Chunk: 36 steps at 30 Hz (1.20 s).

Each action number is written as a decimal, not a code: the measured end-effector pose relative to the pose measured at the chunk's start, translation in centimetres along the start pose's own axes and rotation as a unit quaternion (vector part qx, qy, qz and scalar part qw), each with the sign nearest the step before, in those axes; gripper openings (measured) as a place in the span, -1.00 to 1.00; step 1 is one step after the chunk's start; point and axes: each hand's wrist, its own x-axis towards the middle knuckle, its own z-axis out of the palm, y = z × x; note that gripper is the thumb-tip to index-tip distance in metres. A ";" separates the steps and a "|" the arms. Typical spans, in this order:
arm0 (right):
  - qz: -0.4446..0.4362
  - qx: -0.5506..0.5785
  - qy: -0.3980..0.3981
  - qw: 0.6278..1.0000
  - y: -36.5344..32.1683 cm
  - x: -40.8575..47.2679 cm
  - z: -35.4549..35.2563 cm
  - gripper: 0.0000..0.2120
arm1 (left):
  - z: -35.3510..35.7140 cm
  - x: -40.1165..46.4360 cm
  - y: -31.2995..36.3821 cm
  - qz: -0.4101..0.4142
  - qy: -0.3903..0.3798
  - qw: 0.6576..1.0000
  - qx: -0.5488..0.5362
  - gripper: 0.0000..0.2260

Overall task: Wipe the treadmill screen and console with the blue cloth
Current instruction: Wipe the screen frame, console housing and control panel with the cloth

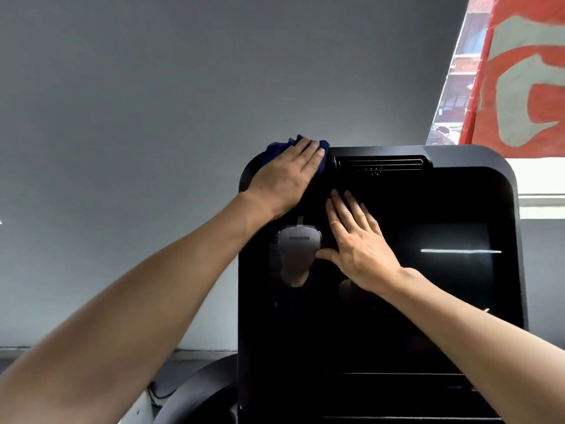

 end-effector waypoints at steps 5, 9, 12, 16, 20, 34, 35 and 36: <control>0.004 -0.010 -0.009 1.000 -0.2 0.0 0.0 -0.08 | 0.4 -0.1 3.3 -0.057 0.105 0.992 -0.041 -0.58; 0.004 -0.002 -0.012 1.000 -0.1 0.0 0.0 -0.07 | 0.9 -0.5 4.7 -0.093 0.164 0.981 -0.049 -0.70; 0.005 0.004 -0.011 1.000 0.0 0.1 0.3 -0.08 | 1.4 -0.1 5.1 -0.125 0.179 0.973 -0.075 -0.66; -0.006 0.017 -0.018 1.000 0.2 0.1 0.4 -0.08 | 1.0 1.1 4.1 -0.144 0.089 0.981 -0.094 -0.46; -0.003 0.015 -0.007 1.000 0.0 -0.1 0.4 -0.07 | 1.0 1.0 3.9 -0.149 0.157 0.973 -0.079 -0.57; -0.012 0.009 -0.024 1.000 0.1 0.0 0.1 -0.05 | 1.4 1.0 3.4 -0.126 0.186 0.968 -0.112 -0.58; -0.013 0.013 -0.026 0.999 0.0 0.0 -0.1 -0.05 | 1.7 0.5 3.9 -0.134 0.215 0.960 -0.119 -0.62; -0.015 0.018 -0.027 0.999 0.1 -0.1 -0.2 -0.06 | 2.0 0.2 4.2 -0.136 0.232 0.955 -0.128 -0.64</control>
